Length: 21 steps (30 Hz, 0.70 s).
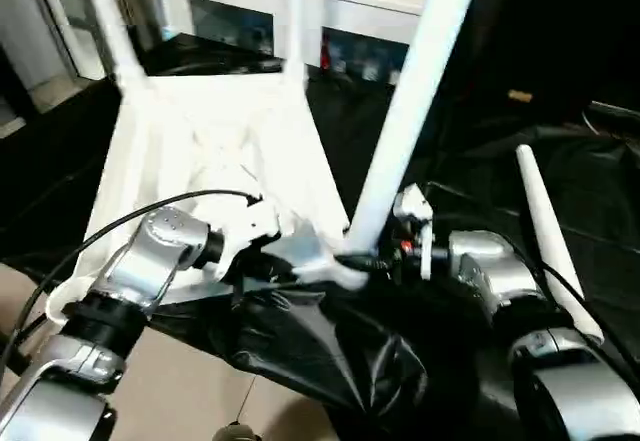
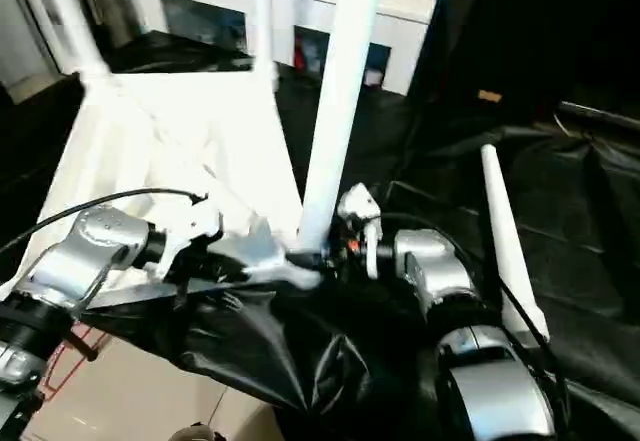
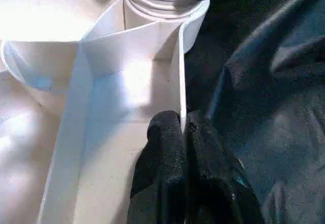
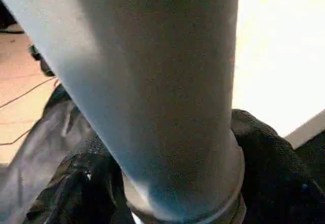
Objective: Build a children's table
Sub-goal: Rotate leg to tighten
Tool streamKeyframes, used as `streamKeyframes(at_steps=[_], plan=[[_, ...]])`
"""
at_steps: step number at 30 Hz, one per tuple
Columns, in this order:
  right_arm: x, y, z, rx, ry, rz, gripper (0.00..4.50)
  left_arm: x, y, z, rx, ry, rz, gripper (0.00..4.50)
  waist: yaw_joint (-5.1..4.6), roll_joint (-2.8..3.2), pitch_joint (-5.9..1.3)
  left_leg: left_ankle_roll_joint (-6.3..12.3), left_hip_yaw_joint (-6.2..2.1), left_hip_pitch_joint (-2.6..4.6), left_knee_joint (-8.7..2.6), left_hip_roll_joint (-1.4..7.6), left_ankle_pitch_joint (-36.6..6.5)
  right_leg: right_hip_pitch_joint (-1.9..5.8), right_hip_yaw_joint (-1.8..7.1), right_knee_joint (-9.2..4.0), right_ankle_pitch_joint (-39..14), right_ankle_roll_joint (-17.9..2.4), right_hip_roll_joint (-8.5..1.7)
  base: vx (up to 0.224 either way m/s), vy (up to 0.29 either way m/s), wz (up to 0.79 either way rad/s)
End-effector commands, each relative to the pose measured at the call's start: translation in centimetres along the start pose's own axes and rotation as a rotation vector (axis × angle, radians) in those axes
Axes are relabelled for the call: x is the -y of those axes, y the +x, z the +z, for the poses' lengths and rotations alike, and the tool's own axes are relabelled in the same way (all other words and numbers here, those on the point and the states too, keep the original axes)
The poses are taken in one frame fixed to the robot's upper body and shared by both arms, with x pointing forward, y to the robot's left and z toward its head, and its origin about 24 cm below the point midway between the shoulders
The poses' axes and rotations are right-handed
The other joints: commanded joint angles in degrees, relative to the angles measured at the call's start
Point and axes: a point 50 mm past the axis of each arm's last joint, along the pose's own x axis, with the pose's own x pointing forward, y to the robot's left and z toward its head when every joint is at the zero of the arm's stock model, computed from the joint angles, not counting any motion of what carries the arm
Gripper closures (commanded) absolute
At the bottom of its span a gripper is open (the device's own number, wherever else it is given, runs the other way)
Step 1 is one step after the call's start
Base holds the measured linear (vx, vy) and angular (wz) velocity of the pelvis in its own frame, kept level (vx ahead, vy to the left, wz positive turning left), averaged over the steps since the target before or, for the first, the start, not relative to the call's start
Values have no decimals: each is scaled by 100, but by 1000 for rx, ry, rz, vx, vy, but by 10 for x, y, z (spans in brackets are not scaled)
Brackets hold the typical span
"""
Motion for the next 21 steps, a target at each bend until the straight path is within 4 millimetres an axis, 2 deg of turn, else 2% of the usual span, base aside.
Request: streamKeyframes(at_steps=[1,5,7,8,9,10,11,12,14,17,18,20,21], plan=[[-11,5,-38,-144,106,16,178,11,13,29,83,133,-146,450,-31,126,-344,48,-8,62,-363,189,-1413,262,281,-405,-1002,-1302,-469,0,0,0],[-6,8,-36,-102,111,-87,178,5,17,30,94,119,-81,450,-35,121,-350,7,-12,68,-367,187,-1445,261,285,-412,-1074,-1269,-472,0,0,0],[1,11,-36,-69,129,-229,179,-2,22,32,111,91,-6,450,-65,125,-310,-104,-34,95,-401,176,-1751,239,286,-471,-1618,-1163,-490,0,0,0],[2,12,-36,-64,135,-247,179,-3,22,33,114,87,4,450,-78,120,-301,-120,-36,100,-407,166,-1832,233,283,-493,-1831,-1102,-488,0,0,0],[7,13,-37,-57,160,-346,179,-7,26,35,128,62,58,450,-86,119,-289,-137,-47,108,-416,162,-1920,230,281,-520,-2067,-1041,-497,0,0,0],[10,15,-39,-50,186,-430,180,-13,31,38,137,35,122,450,-105,117,-267,-201,-62,151,-417,163,-2112,199,290,-566,-2433,-941,-515,0,0,0],[10,15,-39,-48,192,-447,180,-14,32,39,139,29,138,450,-136,113,-251,-240,-86,165,-435,147,-2285,191,272,-596,-2764,-842,-515,0,0,0],[13,17,-40,-39,224,-511,180,-19,37,43,149,3,192,450,-158,101,-267,-249,-108,163,-440,140,-2341,212,258,-616,-2967,-722,-526,0,0,0],[15,22,-43,-12,313,-630,180,-26,47,52,170,-55,285,450,-193,98,-276,-225,-85,204,-423,135,-2316,164,272,-645,-2899,-720,-508,0,0,0],[16,28,-46,11,403,-721,180,-30,59,60,174,-110,370,450,-197,78,-285,-141,-92,179,-417,131,-2233,181,266,-647,-2789,-733,-517,0,0,0],[16,32,-47,11,438,-759,180,-31,65,63,174,-121,398,450,-188,145,-290,-103,-85,157,-414,120,-2163,185,276,-635,-2642,-756,-512,0,0,0],[14,36,-47,18,465,-769,180,-30,70,66,175,-130,410,450,-194,98,-292,-81,-64,163,-409,118,-2135,178,279,-628,-2440,-805,-484,0,0,0],[12,44,-45,20,479,-778,180,-28,78,69,172,-133,413,450,-187,101,-303,-73,-66,136,-412,122,-2049,200,285,-608,-2310,-839,-495,0,0,0]])
